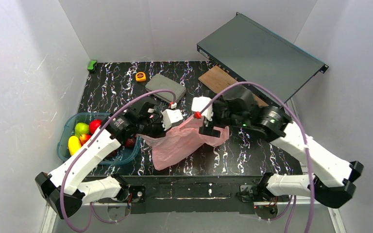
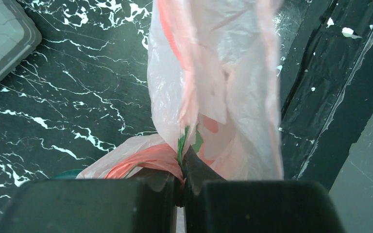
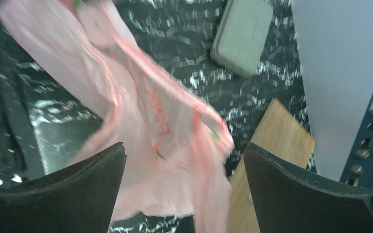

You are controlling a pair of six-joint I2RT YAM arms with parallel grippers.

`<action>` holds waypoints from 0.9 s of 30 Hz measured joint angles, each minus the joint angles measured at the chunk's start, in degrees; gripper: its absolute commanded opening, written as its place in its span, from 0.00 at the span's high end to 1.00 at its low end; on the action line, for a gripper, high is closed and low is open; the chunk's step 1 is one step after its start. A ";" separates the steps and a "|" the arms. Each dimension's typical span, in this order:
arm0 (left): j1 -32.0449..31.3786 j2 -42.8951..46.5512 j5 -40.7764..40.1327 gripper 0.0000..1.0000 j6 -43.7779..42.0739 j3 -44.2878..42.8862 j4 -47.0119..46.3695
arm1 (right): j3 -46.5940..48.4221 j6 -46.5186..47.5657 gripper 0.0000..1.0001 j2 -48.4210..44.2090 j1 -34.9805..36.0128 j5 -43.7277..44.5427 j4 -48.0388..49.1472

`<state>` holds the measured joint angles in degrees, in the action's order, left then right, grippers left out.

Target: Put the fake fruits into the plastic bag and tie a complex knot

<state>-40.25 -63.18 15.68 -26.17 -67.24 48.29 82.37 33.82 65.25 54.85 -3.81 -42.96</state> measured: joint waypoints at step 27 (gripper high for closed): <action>-0.02 5.51 1.49 1.00 -8.72 2.08 0.22 | 2.58 2.21 0.02 1.25 1.73 -0.26 -5.20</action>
<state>-40.27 -57.67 17.17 -34.89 -65.17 48.51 84.95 36.03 66.50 56.58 -4.08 -48.16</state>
